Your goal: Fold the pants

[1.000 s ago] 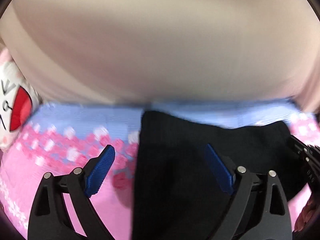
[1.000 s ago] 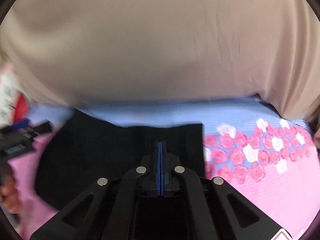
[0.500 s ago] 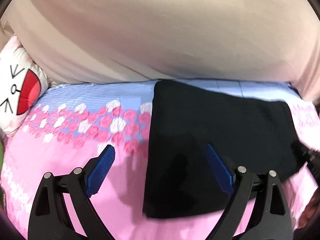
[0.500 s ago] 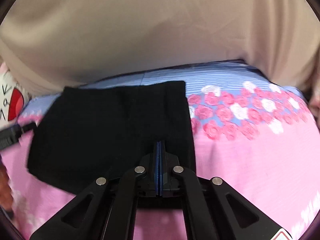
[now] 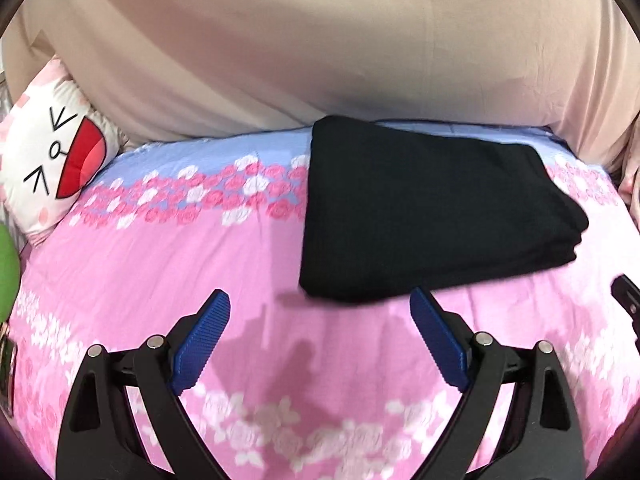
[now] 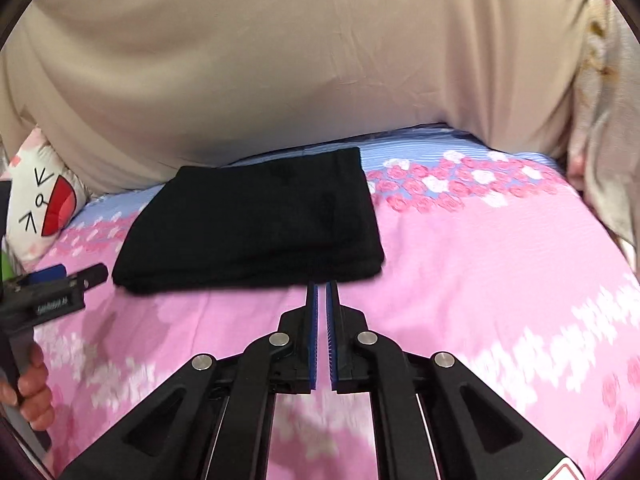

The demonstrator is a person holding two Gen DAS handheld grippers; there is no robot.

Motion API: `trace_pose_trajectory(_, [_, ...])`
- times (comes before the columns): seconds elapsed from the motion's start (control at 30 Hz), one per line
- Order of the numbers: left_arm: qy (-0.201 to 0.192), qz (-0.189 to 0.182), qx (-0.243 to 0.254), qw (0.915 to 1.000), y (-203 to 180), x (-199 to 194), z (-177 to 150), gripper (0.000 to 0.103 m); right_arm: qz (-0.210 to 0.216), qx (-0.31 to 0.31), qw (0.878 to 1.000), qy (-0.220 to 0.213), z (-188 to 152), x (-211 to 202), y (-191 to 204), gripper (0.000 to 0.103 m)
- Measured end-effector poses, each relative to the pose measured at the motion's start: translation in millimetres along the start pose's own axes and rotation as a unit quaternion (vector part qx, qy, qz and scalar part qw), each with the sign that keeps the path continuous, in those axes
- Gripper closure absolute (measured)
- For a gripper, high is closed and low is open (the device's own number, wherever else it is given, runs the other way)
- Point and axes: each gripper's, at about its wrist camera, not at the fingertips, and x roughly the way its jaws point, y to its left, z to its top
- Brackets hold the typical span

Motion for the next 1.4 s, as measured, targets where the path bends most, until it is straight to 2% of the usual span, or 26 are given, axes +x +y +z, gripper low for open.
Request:
trace_pose_trajectory(0.17, [-0.009, 0.002, -0.007, 0.9999, 3, -13, -32, 0.014, -0.017, 0.020, 1.000, -0.013, -32, -22, -6, 0.085])
trace_pose_trajectory(0.33, [-0.028, -0.003, -0.017, 0.9995, 1, -21, -58, 0.013, -0.021, 0.022, 1.000, -0.004, -50, -35, -1, 0.071])
trace_pose_trajectory(0.4, [-0.031, -0.015, -0.020, 0.9992, -3, -20, -70, 0.013, -0.030, 0.010, 0.999, -0.012, -52, -40, 6, 0.057])
trace_pose_trajectory(0.5, [-0.041, -0.002, -0.007, 0.9991, -9, -23, -73, 0.013, -0.065, -0.016, 0.997, -0.025, -55, -45, 19, 0.043])
trace_pose_trajectory(0.6, [-0.059, 0.007, -0.005, 0.9982, -11, -29, -74, 0.010, -0.074, -0.031, 0.997, -0.015, -56, -40, 25, 0.039])
trace_pose_trajectory(0.7, [-0.055, 0.008, -0.010, 0.9984, -10, -28, -74, 0.009, -0.082, -0.027, 0.996, -0.001, -56, -35, 24, 0.034])
trace_pose_trajectory(0.97, [-0.057, 0.013, -0.009, 0.9983, -9, -29, -75, 0.009, -0.095, -0.026, 0.995, 0.002, -56, -35, 24, 0.025])
trace_pose_trajectory(1.4, [-0.071, 0.011, 0.007, 0.9974, -14, -33, -76, 0.009, -0.098, -0.030, 0.995, 0.000, -56, -38, 26, 0.024])
